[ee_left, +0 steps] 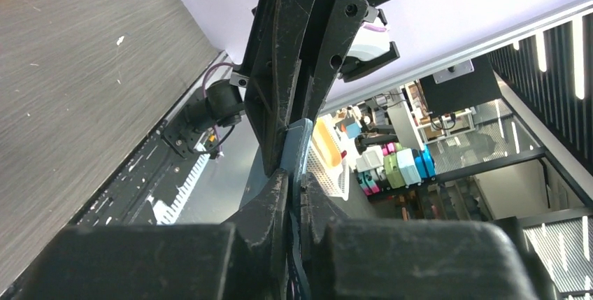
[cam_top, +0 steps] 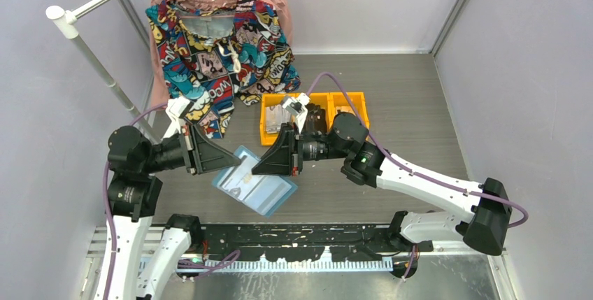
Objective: Take the credit cards out of the card holder
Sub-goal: Remove the credit card from the card holder.
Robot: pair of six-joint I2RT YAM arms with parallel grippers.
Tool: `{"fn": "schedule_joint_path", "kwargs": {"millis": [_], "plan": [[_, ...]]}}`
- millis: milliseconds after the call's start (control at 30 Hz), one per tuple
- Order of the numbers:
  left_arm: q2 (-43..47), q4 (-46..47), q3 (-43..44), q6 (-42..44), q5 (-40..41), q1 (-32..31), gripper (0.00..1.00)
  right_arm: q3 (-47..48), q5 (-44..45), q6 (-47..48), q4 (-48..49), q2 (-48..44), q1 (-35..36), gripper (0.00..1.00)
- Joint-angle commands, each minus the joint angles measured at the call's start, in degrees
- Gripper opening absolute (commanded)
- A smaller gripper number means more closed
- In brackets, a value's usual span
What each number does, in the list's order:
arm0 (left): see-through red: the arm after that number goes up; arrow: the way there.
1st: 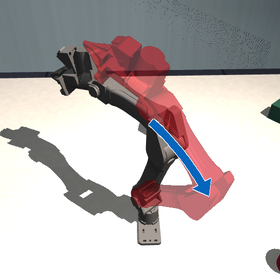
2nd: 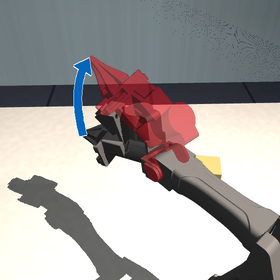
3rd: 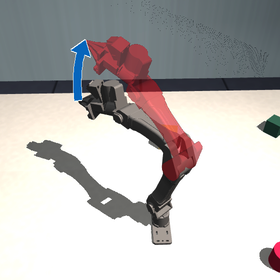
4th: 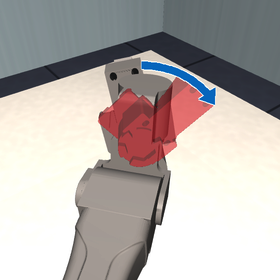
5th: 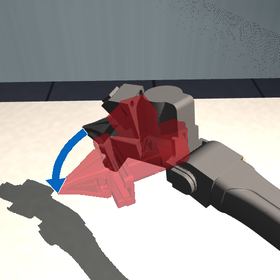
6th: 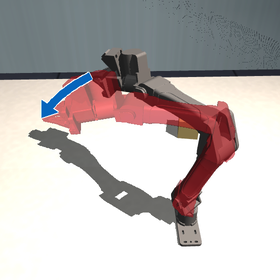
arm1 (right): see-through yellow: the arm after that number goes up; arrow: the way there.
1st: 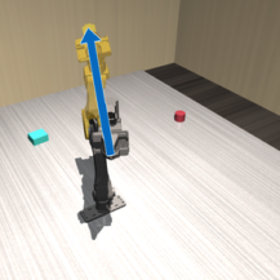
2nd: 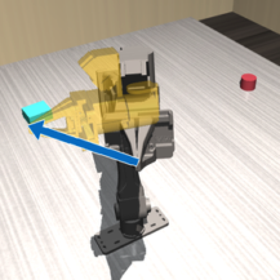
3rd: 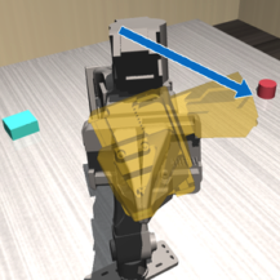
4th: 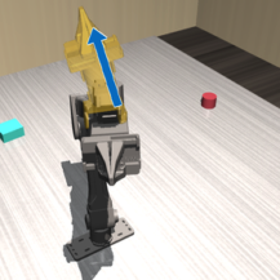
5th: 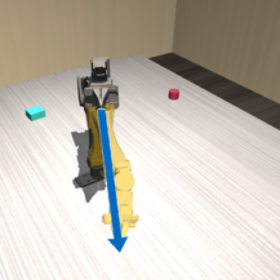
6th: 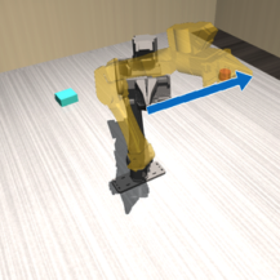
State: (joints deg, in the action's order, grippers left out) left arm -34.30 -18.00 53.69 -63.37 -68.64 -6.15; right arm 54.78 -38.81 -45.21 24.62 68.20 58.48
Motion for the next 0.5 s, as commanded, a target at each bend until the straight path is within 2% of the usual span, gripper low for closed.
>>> {"fn": "schedule_joint_path", "kwargs": {"millis": [0,100,200,400,467], "plan": [[-0.3,5.8,-0.7,-3.9,5.2,0.4,0.10,2.9,-3.1,2.4,1.5,-0.8,1.3,0.02],[-0.2,4.9,-1.1,-3.7,5.1,0.4,0.19,3.4,-3.3,2.4,1.7,0.0,1.3,0.01],[-0.2,3.9,-1.3,-2.7,6.1,0.4,0.19,3.3,-3.6,2.1,2.1,0.3,1.2,0.01],[-0.2,3.6,-1.0,-2.1,9.1,0.3,0.11,2.1,-3.1,1.9,2.9,-1.5,1.2,0.01],[-0.4,3.8,-1.0,-2.0,9.5,0.4,0.03,1.7,-3.0,2.0,2.8,-2.3,1.2,0.01]]}}
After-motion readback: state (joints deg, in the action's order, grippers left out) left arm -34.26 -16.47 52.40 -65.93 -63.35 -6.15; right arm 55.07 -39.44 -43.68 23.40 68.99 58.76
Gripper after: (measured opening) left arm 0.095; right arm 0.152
